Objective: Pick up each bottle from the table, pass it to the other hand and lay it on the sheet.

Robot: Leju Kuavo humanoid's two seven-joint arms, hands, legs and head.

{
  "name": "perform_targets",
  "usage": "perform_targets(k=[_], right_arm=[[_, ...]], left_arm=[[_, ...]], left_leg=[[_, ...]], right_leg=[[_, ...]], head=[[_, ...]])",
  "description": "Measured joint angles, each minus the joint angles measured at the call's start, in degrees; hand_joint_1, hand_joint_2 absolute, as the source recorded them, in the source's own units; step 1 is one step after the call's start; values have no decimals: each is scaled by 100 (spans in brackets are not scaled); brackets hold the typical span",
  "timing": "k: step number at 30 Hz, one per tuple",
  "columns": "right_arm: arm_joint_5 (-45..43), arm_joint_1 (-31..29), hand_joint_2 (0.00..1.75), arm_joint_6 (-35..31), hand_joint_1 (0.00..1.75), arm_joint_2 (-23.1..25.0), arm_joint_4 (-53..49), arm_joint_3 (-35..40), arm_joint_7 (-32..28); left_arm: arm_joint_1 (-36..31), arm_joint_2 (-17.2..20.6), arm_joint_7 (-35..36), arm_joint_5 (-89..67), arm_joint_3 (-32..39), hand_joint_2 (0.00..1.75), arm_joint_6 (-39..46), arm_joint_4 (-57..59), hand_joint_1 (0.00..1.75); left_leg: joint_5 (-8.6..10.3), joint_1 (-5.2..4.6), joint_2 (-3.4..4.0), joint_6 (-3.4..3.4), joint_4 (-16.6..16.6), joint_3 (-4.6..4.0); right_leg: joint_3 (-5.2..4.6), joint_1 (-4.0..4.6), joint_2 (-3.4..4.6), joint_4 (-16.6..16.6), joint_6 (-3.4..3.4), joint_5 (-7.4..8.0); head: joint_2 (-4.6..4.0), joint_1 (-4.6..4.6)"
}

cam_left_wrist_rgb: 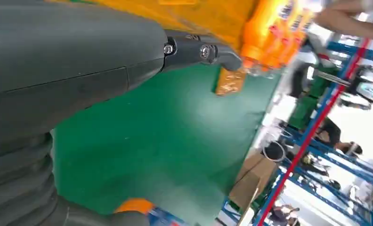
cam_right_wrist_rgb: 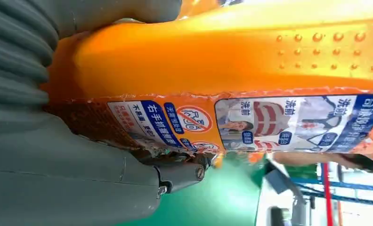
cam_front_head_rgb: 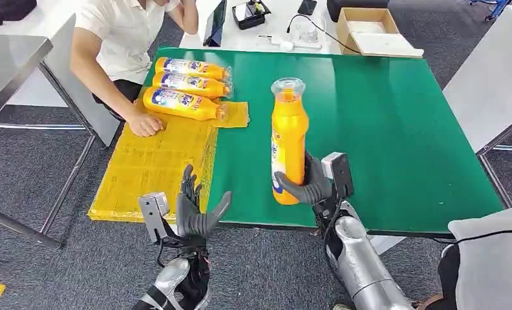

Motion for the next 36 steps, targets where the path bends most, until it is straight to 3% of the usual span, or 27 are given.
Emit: perform_targets(k=[2,3,4,16,27,35,36], right_arm=[[139,108,175,-208,152,-9,-361,44,-20],[292,147,175,-282,157,-20,-522,105,-66],[451,183,175,-297,175,-28,-662,186,-114],[654,276,175,7,175,76,-707,1565,-252],[710,327,175,40,173,11,-585,1803,-276],[1495,312,175,-301,173,-103,-439,2085,-332],[1560,312,175,-327,169,-116,-423,2122,-330]], left_arm=[[72,7,227,242,20,175,-190,-22,0],[86,13,325,328,20,175,-346,-22,0],[89,20,417,397,13,175,-556,-22,0],[91,267,299,-169,-264,175,-2669,-623,0],[184,284,131,-241,-210,175,-2286,-780,0],[233,282,183,-195,-120,175,-2127,-879,0],[234,280,181,-204,-103,175,-2074,-879,40]], left_leg=[[0,0,1,0,0,-4],[0,0,1,0,0,-7],[0,0,3,0,0,-8],[0,1,1,0,-1,-8],[0,-1,0,0,-1,-8],[0,0,1,0,-1,-8],[0,0,1,0,-1,-8]], right_leg=[[-4,0,1,0,0,0],[-7,0,1,0,0,0],[-7,0,1,0,0,0],[-7,0,1,1,0,0],[-7,-1,0,0,0,0],[-7,0,0,0,0,0],[-7,0,0,0,0,0]], head=[[0,0],[0,2],[0,0],[0,-2],[0,2],[0,0],[0,2]])
